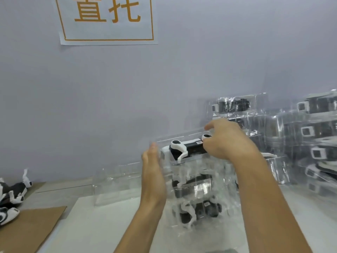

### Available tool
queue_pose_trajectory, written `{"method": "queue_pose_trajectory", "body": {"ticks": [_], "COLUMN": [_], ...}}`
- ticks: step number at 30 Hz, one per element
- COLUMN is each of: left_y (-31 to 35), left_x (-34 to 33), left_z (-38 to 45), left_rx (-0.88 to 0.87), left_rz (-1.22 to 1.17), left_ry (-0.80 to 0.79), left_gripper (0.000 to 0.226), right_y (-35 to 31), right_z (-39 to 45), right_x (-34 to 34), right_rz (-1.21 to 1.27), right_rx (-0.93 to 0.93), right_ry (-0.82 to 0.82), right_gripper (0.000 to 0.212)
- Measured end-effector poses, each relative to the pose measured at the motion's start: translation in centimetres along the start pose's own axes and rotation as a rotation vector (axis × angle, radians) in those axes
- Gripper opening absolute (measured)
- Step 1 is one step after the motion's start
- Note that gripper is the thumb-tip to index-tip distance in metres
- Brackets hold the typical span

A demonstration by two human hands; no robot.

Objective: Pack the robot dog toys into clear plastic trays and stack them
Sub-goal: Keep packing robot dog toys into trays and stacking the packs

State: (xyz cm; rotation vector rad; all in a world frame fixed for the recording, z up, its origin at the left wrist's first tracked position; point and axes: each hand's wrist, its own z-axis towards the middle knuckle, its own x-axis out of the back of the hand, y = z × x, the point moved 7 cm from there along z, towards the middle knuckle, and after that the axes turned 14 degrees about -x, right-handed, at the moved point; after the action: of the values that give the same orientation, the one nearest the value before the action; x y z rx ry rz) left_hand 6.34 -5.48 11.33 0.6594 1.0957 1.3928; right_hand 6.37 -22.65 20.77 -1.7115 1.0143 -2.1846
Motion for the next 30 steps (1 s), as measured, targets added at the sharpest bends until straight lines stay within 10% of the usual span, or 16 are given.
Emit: {"method": "queue_pose_trajectory", "body": {"ticks": [9, 19, 23, 30], "left_y": [6.0, -1.9, -5.5, -5.5], "left_x": [-4.7, -11.8, -12.2, -13.2], "left_z": [-4.4, -14.8, -15.6, -15.7], "left_rx": [-0.097, 0.357, 0.205, 0.578], "left_rz": [0.287, 0.385, 0.415, 0.103], "left_ry": [-0.233, -0.728, -0.664, -0.556], "left_gripper": [0.039, 0.021, 0.044, 0.026], "right_y": [6.0, 22.6, 24.8, 18.2], "right_z": [-3.3, -6.2, -5.9, -7.0], "right_x": [7.3, 6.7, 5.0, 1.7], "right_rz": [0.024, -0.092, -0.138, 0.145], "right_rx": [-0.049, -0.347, -0.394, 0.033], "right_ry": [0.077, -0.006, 0.023, 0.091], "right_gripper": [0.041, 0.052, 0.054, 0.023]}}
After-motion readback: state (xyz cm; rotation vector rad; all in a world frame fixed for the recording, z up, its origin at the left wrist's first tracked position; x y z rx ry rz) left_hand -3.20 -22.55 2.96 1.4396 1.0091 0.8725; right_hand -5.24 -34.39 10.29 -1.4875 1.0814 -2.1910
